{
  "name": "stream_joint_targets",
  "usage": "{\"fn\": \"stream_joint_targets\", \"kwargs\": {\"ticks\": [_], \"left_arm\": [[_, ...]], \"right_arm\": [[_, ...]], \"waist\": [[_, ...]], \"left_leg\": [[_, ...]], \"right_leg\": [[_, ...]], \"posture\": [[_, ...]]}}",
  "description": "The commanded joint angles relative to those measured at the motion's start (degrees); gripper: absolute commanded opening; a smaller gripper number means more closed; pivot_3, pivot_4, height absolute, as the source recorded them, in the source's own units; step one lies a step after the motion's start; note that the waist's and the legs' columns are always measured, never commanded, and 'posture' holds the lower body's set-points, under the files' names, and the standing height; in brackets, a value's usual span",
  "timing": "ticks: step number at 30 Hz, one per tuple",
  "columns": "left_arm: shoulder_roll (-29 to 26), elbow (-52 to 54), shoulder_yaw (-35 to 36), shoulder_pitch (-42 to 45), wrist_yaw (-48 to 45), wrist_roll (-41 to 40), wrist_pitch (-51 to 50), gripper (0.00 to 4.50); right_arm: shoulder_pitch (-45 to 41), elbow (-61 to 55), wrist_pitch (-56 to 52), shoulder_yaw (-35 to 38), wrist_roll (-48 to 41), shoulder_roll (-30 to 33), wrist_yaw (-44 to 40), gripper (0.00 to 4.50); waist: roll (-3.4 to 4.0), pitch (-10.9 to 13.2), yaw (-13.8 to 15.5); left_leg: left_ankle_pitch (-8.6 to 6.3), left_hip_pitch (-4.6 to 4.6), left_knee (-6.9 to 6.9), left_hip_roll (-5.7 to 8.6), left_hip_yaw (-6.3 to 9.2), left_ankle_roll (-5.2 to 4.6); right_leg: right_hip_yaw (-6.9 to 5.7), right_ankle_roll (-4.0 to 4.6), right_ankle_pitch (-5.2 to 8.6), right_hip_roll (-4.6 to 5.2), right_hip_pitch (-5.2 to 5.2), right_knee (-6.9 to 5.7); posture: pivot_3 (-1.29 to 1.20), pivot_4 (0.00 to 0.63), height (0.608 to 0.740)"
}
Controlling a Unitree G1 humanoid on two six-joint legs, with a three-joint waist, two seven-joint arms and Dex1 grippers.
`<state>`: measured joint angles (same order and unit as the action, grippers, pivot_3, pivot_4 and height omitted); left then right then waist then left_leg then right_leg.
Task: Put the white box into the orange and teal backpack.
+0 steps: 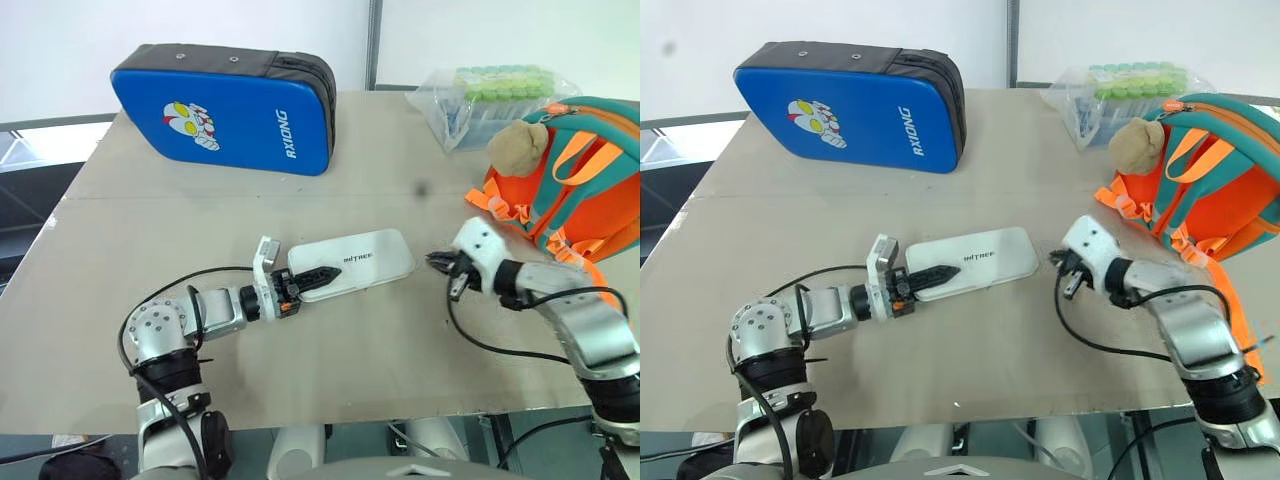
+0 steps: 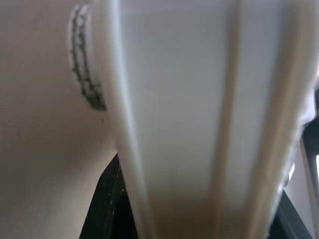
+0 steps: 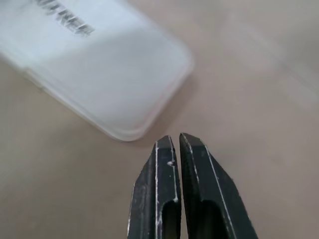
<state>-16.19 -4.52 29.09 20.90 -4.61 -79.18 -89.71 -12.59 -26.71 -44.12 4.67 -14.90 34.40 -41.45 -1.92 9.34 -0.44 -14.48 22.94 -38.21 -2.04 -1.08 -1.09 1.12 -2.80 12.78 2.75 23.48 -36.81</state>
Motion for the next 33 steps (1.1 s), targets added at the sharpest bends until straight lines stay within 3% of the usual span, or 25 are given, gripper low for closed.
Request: {"fn": "stream_joint_targets", "kwargs": {"ticks": [1, 4, 5, 7, 8, 12, 20, 23, 25, 28, 29, 33], "left_arm": [[-0.8, 5.7, 1.1, -0.5, 1.5, -3.4, 4.0, 1.12], [-2.1, 10.6, -0.6, -0.7, 0.9, -4.5, 6.3, 1.12], [-2.5, 12.0, -1.0, -0.4, 0.2, -4.9, 7.2, 1.12], [-3.3, 12.9, -1.8, -0.1, -0.5, -5.5, 8.7, 1.12], [-4.5, 14.1, -2.8, 0.5, -1.8, -4.3, 9.5, 1.12], [-7.8, 15.7, -6.3, 2.5, -5.5, -2.0, 12.1, 1.12], [-9.2, 16.1, -11.3, 3.4, -10.7, 4.6, 18.7, 1.12], [-9.8, 17.3, -10.7, 3.7, -11.4, 6.1, 21.5, 1.12], [-10.2, 17.8, -10.6, 3.3, -11.8, 6.6, 22.5, 1.12], [-11.5, 20.5, -10.2, 1.1, -13.3, 10.4, 27.2, 1.12], [-11.4, 21.5, -9.8, 0.5, -13.4, 11.8, 29.4, 1.12], [-10.4, 23.0, -7.8, 0.3, -13.2, 13.6, 35.2, 1.12]], "right_arm": [[2.2, -9.9, -7.1, 15.0, -10.3, -1.0, 2.0, 1.35], [4.2, -16.3, -15.5, 28.8, -21.4, -2.7, 5.0, 2.96], [5.8, -17.8, -18.4, 33.0, -24.0, -2.2, 5.5, 3.19], [7.4, -19.1, -21.7, 37.1, -27.6, -1.0, 6.9, 4.27], [8.6, -18.7, -23.1, 39.2, -27.1, 0.2, 8.0, 4.5], [5.2, -11.8, -25.3, 40.0, -24.1, 2.6, 15.7, 4.5], [-10.8, 7.6, -12.1, 22.5, -12.8, -0.3, 24.9, 4.5], [-16.4, 15.9, -3.6, 18.4, -8.2, -0.6, 25.7, 3.67], [-17.4, 18.0, -1.0, 17.0, -7.1, -0.2, 25.0, 2.73], [-18.4, 18.5, 3.5, 14.0, -7.4, 0.6, 19.6, 1.24], [-18.8, 18.0, 5.0, 12.8, -8.0, 0.9, 17.1, 0.24], [-23.2, 14.8, 5.7, 10.5, -15.1, 0.6, 6.9, 0.24]], "waist": [[0.0, 0.0, 0.0], [0.0, 0.0, 0.0], [0.02, 0.0, 0.0], [0.01, 0.0, 0.3], [0.02, 0.0, 0.4], [0.01, 0.1, 0.5], [0.07, 0.1, -0.4], [0.14, 0.2, -0.3], [0.16, 0.2, -0.1], [0.18, 0.2, -0.2], [0.18, 0.2, -0.2], [0.35, 0.3, -0.5]], "left_leg": [[0.0, 0.01, 0.01, -0.02, 0.01, 0.0], [0.0, 0.03, 0.07, -0.06, 0.08, 0.0], [0.0, 0.0, 0.09, -0.06, 0.05, 0.0], [0.0, 0.02, 0.12, -0.05, 0.07, 0.0], [0.0, 0.03, 0.12, -0.05, 0.04, 0.0], [-0.01, 0.02, 0.03, 0.02, -0.12, -0.01], [0.0, 0.02, 0.13, -0.02, -0.22, -0.02], [0.0, 0.14, 0.21, -0.01, -0.29, -0.01], [0.0, 0.35, 0.24, -0.01, -0.31, -0.01], [0.02, 0.91, 0.18, -0.01, -0.22, 0.02], [0.03, 0.93, 0.2, -0.02, -0.23, 0.04], [0.01, 0.9, 0.21, -0.02, -0.21, 0.01]], "right_leg": [[0.0, 0.0, 0.0, 0.0, 0.01, 0.0], [-0.05, 0.02, 0.01, -0.04, 0.03, 0.0], [-0.03, 0.03, 0.01, -0.05, 0.03, 0.0], [-0.05, 0.04, 0.02, -0.04, 0.03, 0.03], [-0.04, 0.04, 0.02, -0.02, 0.03, 0.05], [0.08, 0.05, 0.01, 0.04, 0.03, 0.09], [0.17, 0.09, -0.02, -0.12, 0.14, 0.06], [0.08, 0.05, 0.0, -0.13, 0.21, 0.08], [0.08, -0.1, -0.06, -0.12, 0.38, 0.15], [-0.07, -0.25, -0.12, -0.11, 0.83, 0.2], [-0.04, -0.27, -0.11, -0.09, 0.84, 0.26], [0.0, -0.28, -0.12, -0.08, 0.84, 0.29]], "posture": [[0.0, 0.15, 0.74], [0.0, 0.15, 0.74], [0.0, 0.15, 0.74], [0.0, 0.15, 0.74], [0.0, 0.15, 0.74], [0.0, 0.15, 0.74], [0.0, 0.15, 0.74], [0.0, 0.15, 0.74], [0.0, 0.15, 0.74], [0.0, 0.15, 0.74], [0.0, 0.15, 0.74], [0.0, 0.15, 0.74]]}}
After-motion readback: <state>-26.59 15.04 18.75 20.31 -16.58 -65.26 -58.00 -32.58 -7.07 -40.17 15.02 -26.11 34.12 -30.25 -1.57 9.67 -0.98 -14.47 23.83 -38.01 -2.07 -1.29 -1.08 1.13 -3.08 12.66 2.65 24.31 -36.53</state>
